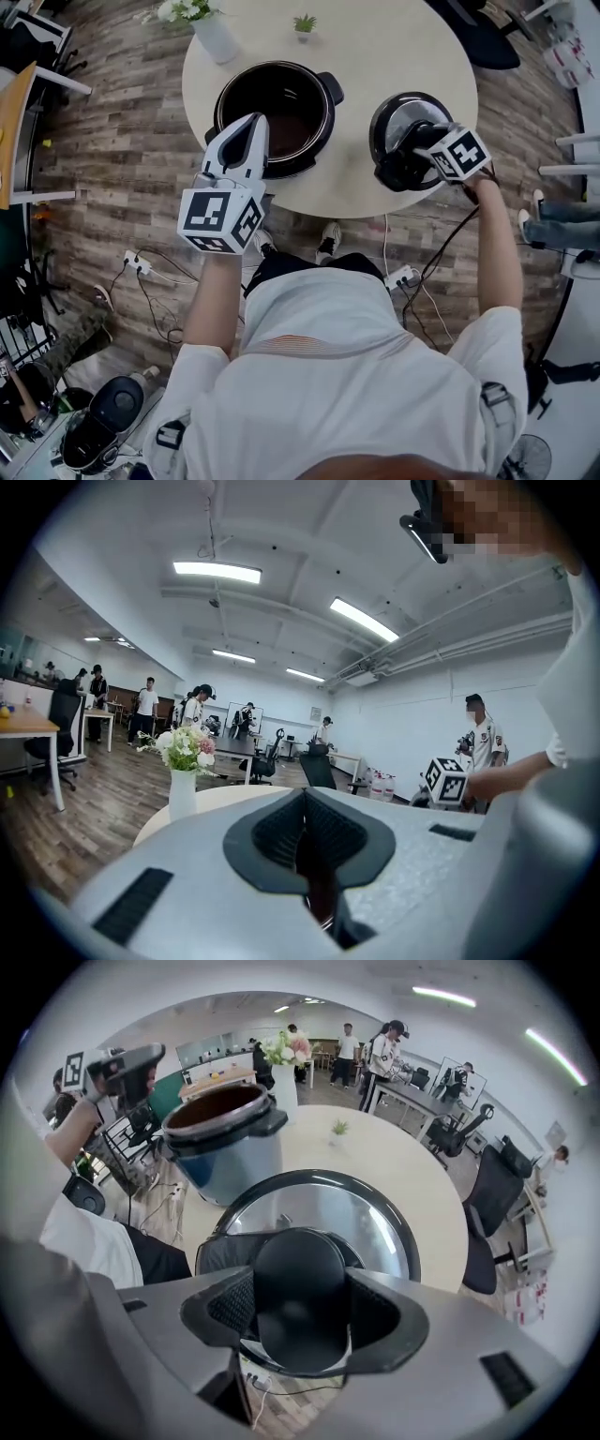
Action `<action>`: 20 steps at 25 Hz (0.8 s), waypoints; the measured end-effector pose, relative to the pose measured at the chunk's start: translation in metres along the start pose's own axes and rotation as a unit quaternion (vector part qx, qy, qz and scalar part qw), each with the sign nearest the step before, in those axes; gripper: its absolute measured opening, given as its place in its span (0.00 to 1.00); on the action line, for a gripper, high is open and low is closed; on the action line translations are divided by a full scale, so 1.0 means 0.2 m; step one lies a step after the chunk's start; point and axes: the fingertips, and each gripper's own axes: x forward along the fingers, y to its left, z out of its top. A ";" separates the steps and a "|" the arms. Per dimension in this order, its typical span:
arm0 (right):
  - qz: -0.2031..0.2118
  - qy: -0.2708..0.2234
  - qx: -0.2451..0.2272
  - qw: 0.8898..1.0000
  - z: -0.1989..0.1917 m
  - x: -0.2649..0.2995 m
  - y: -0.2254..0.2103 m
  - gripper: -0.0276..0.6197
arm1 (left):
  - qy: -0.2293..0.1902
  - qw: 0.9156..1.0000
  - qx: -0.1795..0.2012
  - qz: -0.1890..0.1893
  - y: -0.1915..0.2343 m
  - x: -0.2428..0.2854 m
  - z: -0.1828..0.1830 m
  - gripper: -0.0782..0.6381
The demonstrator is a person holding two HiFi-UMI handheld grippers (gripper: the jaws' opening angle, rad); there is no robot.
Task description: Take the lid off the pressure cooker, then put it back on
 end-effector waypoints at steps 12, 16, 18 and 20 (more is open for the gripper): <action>0.005 -0.031 -0.139 0.990 0.85 -0.67 0.18 0.48 | -0.033 0.999 -0.010 0.020 0.20 -0.21 0.09 0.12; 0.031 -0.024 -0.192 0.981 1.12 -0.60 0.43 0.48 | -0.039 0.999 -0.012 0.031 0.27 -0.34 0.11 0.12; 0.052 -0.015 -0.217 0.975 1.23 -0.53 0.55 0.48 | -0.041 0.998 -0.015 0.043 0.31 -0.41 0.12 0.12; 0.070 -0.005 -0.238 0.969 1.33 -0.47 0.68 0.48 | -0.042 0.998 -0.018 0.053 0.36 -0.48 0.12 0.12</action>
